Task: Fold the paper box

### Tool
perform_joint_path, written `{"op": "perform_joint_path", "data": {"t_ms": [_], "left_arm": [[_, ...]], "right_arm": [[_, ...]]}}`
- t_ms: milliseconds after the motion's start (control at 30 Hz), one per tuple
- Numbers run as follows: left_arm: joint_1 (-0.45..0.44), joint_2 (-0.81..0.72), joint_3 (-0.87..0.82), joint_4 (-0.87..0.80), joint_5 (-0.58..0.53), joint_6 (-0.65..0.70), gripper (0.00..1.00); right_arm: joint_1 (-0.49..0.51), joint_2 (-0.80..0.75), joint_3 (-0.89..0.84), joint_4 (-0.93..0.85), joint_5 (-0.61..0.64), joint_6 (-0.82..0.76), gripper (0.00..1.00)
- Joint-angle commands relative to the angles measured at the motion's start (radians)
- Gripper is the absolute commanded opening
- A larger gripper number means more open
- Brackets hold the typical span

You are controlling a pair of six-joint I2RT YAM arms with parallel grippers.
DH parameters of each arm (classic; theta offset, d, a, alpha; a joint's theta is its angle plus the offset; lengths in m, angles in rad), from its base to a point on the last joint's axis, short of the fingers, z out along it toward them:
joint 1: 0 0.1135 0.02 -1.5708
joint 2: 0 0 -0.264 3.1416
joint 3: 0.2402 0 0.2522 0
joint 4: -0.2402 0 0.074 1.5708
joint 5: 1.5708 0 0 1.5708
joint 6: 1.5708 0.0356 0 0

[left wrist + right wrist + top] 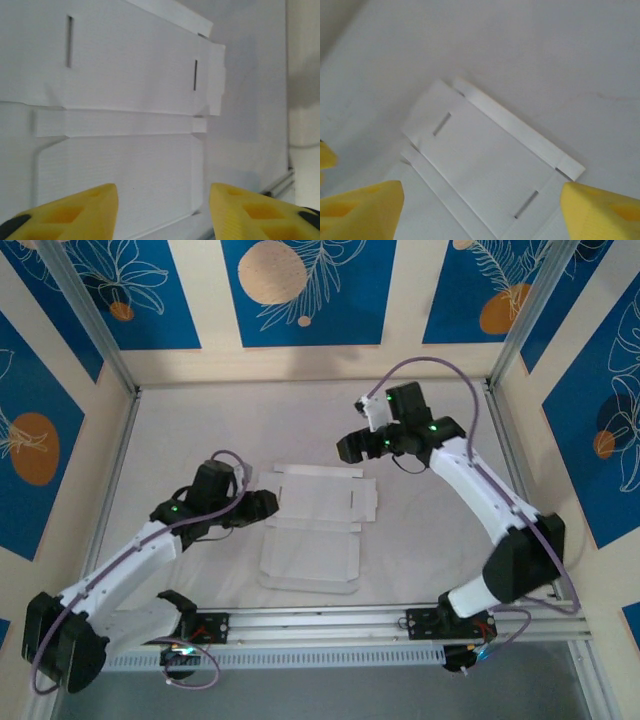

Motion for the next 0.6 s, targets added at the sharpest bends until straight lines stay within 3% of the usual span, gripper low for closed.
{"op": "perform_joint_path", "data": {"t_ms": [0,200,400,567], "left_arm": [[-0.053,0.074,-0.018,0.126,0.08,-0.033,0.37],[-0.097,0.261,-0.044,0.203,0.101,-0.015,0.23],[-0.099,0.367,-0.043,0.232,0.083,-0.002,0.22],[-0.095,0.443,-0.043,0.241,0.044,-0.001,0.22]], "right_arm": [[0.0,0.113,0.07,-0.08,-0.03,-0.174,0.81],[0.032,0.381,0.284,-0.187,-0.074,-0.251,0.75],[-0.033,0.541,0.399,-0.185,-0.215,-0.213,0.77],[-0.047,0.621,0.424,-0.182,-0.242,-0.276,0.81]]}}
